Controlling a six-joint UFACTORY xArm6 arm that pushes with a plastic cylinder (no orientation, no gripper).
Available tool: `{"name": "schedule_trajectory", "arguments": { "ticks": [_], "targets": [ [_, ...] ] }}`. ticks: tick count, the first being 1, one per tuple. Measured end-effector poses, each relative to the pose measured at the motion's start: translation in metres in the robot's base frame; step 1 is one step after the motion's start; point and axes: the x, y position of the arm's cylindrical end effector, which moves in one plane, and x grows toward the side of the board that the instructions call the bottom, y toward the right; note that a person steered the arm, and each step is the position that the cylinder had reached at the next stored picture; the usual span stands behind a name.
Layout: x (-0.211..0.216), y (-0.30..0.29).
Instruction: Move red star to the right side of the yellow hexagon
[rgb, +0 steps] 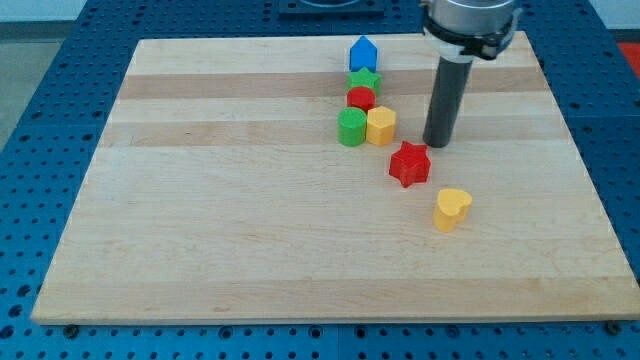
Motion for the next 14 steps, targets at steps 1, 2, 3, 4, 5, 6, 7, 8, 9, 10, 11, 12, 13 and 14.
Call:
{"name": "schedule_trajectory", "arguments": {
  "ticks": [1,2,3,4,5,6,7,8,9,10,11,12,13,14],
  "targets": [
    [0.026,0.004],
    [0.061,0.004],
    [0.081,-0.007],
    [0.081,-0.042],
    [0.081,-0.077],
    [0.077,-0.088],
    [0.072,-0.078],
    [0.072,-0.05],
    [0.07,-0.029],
    [0.06,-0.027],
    [0.053,-0.027],
    [0.05,-0.027],
    [0.044,-0.027],
    [0.034,-0.027]
  ]
}}
